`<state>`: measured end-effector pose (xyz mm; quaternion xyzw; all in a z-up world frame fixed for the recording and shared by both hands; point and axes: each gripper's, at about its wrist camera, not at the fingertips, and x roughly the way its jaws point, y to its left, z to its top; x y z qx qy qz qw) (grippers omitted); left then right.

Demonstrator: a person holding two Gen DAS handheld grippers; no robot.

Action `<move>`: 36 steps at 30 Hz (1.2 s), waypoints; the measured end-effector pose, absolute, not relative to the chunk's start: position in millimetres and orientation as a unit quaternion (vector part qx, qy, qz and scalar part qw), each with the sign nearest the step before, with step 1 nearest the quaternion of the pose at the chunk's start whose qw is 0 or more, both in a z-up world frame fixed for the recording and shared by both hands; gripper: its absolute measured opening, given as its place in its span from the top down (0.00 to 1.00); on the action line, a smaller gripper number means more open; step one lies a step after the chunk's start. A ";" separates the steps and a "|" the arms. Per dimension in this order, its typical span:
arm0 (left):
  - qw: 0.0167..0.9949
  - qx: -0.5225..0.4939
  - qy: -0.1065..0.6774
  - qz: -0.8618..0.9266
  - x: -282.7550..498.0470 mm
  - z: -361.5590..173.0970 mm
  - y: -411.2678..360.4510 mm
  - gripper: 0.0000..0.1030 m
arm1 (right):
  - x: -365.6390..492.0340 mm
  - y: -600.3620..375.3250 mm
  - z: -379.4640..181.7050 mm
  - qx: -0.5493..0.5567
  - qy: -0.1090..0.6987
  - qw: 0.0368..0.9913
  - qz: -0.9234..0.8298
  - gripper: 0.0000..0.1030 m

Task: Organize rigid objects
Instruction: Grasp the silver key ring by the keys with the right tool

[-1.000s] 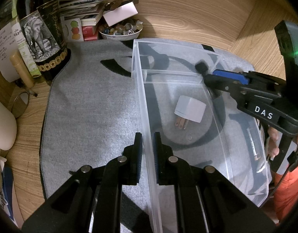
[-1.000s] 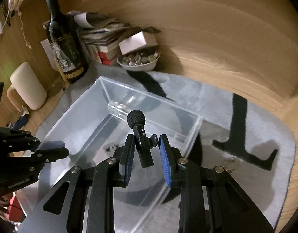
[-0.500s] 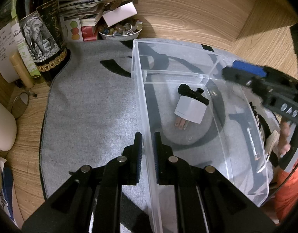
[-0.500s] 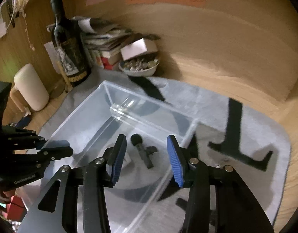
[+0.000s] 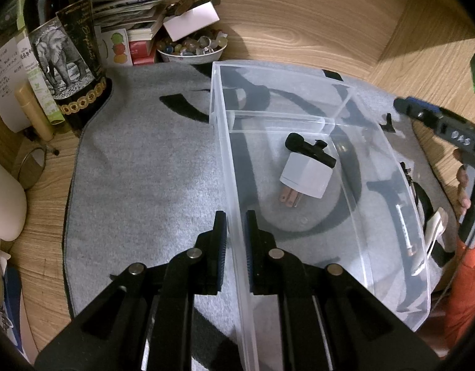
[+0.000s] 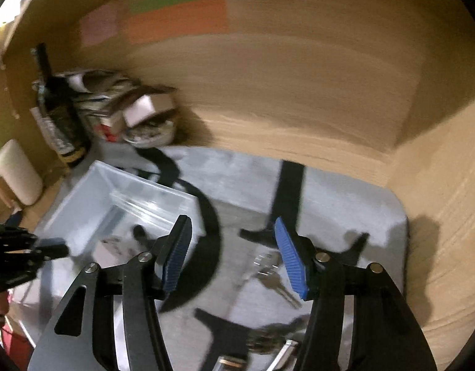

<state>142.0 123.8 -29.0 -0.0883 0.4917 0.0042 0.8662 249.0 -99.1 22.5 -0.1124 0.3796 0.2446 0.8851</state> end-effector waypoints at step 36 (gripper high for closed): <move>0.866 -0.094 0.492 0.002 143.2 -31.0 124.1 0.90 | 267.3 -111.8 -54.5 -0.175 0.469 0.833 0.237 0.78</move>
